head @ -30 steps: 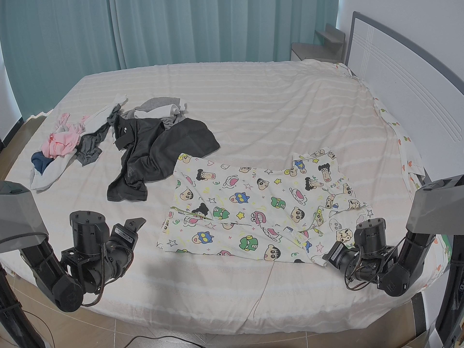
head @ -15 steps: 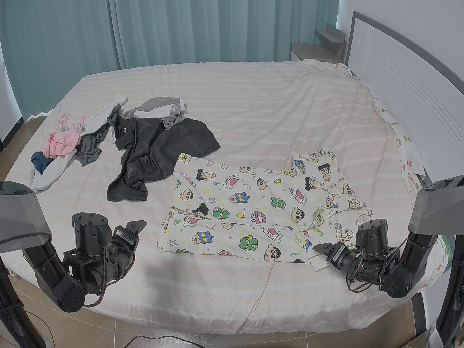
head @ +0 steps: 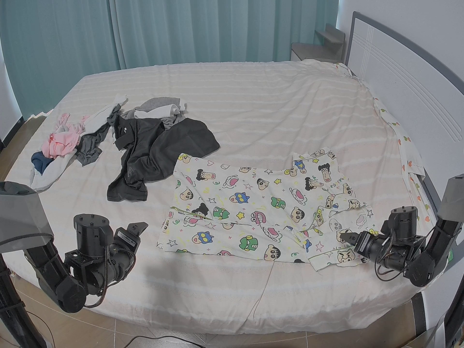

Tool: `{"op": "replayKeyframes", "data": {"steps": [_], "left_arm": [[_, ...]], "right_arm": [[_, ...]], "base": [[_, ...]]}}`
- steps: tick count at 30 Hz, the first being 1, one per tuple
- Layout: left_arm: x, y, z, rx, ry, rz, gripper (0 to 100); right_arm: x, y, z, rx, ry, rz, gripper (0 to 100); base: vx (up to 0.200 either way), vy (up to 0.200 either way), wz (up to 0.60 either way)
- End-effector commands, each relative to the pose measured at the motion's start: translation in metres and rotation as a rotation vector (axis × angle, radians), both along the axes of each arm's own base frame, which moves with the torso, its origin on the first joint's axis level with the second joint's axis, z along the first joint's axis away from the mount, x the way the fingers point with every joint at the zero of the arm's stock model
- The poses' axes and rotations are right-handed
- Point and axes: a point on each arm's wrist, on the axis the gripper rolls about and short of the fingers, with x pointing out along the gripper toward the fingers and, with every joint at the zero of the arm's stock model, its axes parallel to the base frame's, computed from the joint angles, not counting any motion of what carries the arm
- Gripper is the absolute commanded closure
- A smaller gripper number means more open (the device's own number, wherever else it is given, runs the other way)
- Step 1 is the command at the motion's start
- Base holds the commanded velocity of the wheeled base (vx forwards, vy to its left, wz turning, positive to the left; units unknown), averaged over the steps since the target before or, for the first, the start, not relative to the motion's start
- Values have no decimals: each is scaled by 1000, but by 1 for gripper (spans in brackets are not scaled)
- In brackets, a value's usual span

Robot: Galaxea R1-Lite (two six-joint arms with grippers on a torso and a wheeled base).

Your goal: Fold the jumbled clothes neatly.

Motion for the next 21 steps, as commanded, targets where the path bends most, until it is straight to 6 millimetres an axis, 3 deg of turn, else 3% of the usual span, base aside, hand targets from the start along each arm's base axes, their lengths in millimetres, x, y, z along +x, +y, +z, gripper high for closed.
{"op": "replayKeyframes", "data": {"steps": [1,11,21], "left_arm": [[0,0,-1,1,3,1,0],[1,0,-2,2,7,1,0],[1,0,-4,4,13,1,0]], "right_arm": [[7,-27,7,-43,-42,16,0],[42,-27,-17,-39,-26,69,0],[52,-20,-25,-22,-26,110,0]], "base": [[0,0,0],[0,0,0],[0,0,0]]}}
